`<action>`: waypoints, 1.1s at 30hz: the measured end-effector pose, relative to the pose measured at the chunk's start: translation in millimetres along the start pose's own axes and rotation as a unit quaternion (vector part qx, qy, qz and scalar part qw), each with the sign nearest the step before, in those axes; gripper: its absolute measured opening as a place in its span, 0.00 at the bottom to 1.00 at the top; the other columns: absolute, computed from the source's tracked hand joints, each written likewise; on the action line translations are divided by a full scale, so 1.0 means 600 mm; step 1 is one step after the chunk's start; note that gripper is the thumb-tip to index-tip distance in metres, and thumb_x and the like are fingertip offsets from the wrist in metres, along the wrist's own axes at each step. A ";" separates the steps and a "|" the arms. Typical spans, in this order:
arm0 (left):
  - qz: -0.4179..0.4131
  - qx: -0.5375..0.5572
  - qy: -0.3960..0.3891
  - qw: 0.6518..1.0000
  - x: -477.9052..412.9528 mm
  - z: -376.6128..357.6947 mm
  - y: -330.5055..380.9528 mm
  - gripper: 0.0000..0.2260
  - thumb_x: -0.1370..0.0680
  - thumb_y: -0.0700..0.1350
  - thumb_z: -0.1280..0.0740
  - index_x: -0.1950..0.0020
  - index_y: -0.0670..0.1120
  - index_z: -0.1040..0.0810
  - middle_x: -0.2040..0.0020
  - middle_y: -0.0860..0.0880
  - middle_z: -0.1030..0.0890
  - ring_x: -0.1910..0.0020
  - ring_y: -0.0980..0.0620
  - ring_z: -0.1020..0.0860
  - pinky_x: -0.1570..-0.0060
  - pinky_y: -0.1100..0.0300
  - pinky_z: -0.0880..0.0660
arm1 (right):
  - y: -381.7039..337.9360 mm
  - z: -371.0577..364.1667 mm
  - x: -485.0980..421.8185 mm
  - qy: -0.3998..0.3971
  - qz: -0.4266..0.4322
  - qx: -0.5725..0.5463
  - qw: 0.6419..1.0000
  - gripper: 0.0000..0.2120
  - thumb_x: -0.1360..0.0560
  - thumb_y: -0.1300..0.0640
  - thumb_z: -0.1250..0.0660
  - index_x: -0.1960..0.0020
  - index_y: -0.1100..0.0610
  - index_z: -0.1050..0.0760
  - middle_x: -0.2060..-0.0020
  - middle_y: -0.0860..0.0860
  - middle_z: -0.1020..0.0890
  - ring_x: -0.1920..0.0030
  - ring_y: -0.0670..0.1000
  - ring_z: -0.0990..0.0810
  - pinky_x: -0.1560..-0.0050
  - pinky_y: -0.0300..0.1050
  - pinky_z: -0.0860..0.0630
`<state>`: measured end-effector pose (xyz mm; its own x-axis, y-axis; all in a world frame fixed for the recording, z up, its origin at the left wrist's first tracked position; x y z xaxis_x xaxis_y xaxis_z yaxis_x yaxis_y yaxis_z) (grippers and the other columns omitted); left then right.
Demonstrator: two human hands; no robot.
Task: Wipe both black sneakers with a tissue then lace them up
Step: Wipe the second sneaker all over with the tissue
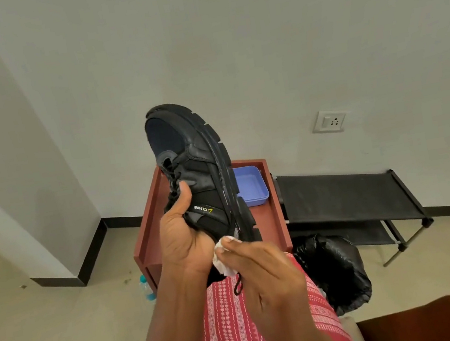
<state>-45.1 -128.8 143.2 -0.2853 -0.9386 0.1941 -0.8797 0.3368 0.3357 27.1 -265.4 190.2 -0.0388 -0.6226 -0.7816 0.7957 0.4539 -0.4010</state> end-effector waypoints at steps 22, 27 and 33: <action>0.008 0.101 0.006 0.995 -0.001 0.000 0.006 0.17 0.18 0.49 0.37 0.47 0.36 0.18 0.47 0.34 0.16 0.54 0.35 0.15 0.53 0.32 0.23 | 0.022 0.010 -0.056 0.048 -0.037 0.034 0.998 0.13 0.18 0.58 0.39 0.44 0.57 0.16 0.49 0.47 0.15 0.48 0.47 0.23 0.47 0.40 0.24; 0.030 0.100 -0.002 0.995 0.007 -0.009 0.001 0.22 0.19 0.49 0.37 0.59 0.33 0.14 0.52 0.34 0.15 0.58 0.35 0.15 0.56 0.35 0.22 | 0.027 -0.003 -0.093 0.032 -0.055 0.033 0.997 0.13 0.26 0.69 0.31 0.45 0.58 0.16 0.50 0.47 0.15 0.50 0.48 0.23 0.47 0.35 0.27; -0.019 0.105 0.010 0.994 -0.004 0.014 0.036 0.13 0.22 0.46 0.34 0.44 0.38 0.19 0.41 0.36 0.18 0.44 0.37 0.18 0.49 0.32 0.25 | 0.010 0.005 -0.027 0.012 -0.044 0.062 0.997 0.13 0.22 0.60 0.37 0.44 0.59 0.16 0.48 0.49 0.15 0.49 0.46 0.22 0.44 0.30 0.27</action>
<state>-66.4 -120.2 142.3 -0.2437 -0.9482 0.2039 -0.9506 0.2752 0.1434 34.0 -254.3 202.1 -0.1246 -0.6401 -0.7582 0.8574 0.3152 -0.4069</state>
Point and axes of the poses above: each hand's wrist, its own x-axis away from the middle knuckle, its own z-axis out of the back of the hand, y = z × x, the point moved 10 cm from there along -x, towards the middle knuckle
